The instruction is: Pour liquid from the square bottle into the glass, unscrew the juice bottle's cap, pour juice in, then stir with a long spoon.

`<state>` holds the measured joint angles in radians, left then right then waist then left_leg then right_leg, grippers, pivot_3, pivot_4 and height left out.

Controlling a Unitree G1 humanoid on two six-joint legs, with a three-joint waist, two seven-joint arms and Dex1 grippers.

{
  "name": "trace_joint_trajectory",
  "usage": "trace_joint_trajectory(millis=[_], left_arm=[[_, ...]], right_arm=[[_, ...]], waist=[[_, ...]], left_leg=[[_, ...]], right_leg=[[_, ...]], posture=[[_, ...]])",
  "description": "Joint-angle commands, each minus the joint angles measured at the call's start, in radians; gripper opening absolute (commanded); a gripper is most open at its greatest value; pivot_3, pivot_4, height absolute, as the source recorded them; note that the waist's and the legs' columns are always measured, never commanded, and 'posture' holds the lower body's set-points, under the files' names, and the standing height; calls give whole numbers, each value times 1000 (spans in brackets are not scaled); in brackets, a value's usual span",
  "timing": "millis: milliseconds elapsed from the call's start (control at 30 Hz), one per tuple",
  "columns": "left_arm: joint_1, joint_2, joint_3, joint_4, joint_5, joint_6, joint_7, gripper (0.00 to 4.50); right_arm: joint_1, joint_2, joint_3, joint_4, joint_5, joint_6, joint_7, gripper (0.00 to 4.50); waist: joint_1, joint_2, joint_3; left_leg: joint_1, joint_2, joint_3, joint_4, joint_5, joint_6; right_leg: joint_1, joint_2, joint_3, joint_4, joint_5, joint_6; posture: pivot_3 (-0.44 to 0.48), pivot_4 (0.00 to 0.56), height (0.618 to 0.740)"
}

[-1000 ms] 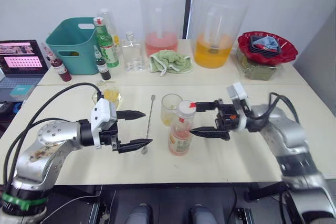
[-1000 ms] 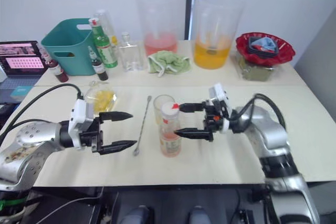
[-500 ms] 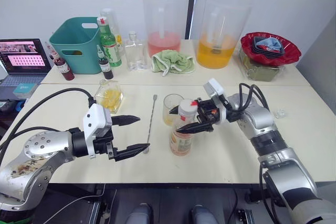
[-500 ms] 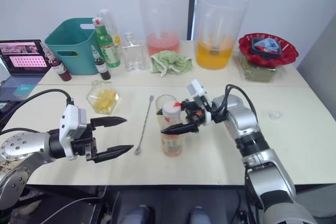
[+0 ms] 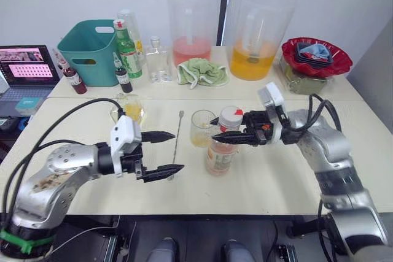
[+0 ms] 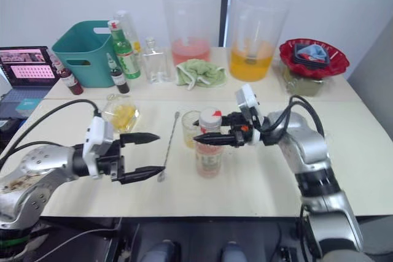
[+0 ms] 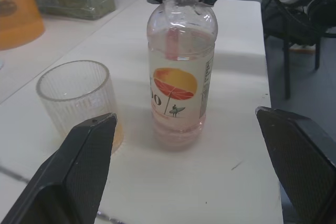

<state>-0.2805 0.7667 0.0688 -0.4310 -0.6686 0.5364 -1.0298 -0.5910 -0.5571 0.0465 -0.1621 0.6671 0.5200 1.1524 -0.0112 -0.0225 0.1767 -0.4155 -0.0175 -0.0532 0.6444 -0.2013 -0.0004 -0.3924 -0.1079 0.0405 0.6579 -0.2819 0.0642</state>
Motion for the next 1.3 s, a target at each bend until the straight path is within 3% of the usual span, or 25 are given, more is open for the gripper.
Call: trace_joint_trajectory(millis=[33,233,333,567,600,633,833,933,1100,1300], left_arm=[[-66,-6,-25,66,19,-49,-60,4500],[-188,-18,-110,211,64,-88,-190,4500],[-228,-38,-133,255,83,-112,-226,4500],[-241,-48,-127,255,90,-105,-238,4500],[-234,-46,-123,246,87,-101,-235,4500],[-227,-42,-118,238,85,-98,-232,4500],[-176,-23,-73,190,77,-83,-194,4500],[-155,-21,-56,166,71,-74,-177,4500],[-62,-6,9,68,53,-46,-100,4500],[88,15,110,-74,18,1,-5,4500]], right_arm=[[91,56,-53,-260,62,117,-272,1387],[248,136,-85,-502,59,224,-604,1387],[293,181,-30,-539,-19,194,-700,1387],[344,189,5,-523,-48,162,-694,1387],[345,182,1,-514,-48,155,-684,2187],[343,175,-3,-508,-43,153,-672,2413],[300,69,-67,-451,52,128,-473,4464],[270,27,-95,-401,74,87,-377,4490],[116,-116,-32,-88,-20,-105,38,4490],[-116,-33,62,213,-56,-203,298,4490]], waist=[[-1,0,0],[-2,0,0],[-3,0,0],[-7,0,0],[-7,0,0],[-7,0,0],[-6,0,0],[-5,0,0],[-7,0,0],[-26,0,0]], left_leg=[[0,0,0,0,0,0],[0,-1,1,1,0,0],[0,-1,1,1,0,0],[0,-1,1,1,0,0],[0,0,1,1,0,0],[0,0,1,1,0,0],[1,0,1,1,0,0],[1,0,1,1,0,0],[1,0,2,2,0,0],[2,2,1,1,0,0]], right_leg=[[0,0,0,0,0,0],[0,0,1,0,0,0],[0,0,1,0,0,0],[0,0,0,0,0,0],[0,0,0,0,0,0],[0,0,0,0,0,0],[2,0,0,-1,0,0],[2,0,0,-1,0,0],[3,0,0,-3,0,0],[2,2,0,-1,0,0]], posture=[[0,150,740],[0,150,740],[0,150,740],[0,150,740],[0,150,740],[0,150,740],[0,150,740],[0,150,740],[0,150,740],[0,150,740]])
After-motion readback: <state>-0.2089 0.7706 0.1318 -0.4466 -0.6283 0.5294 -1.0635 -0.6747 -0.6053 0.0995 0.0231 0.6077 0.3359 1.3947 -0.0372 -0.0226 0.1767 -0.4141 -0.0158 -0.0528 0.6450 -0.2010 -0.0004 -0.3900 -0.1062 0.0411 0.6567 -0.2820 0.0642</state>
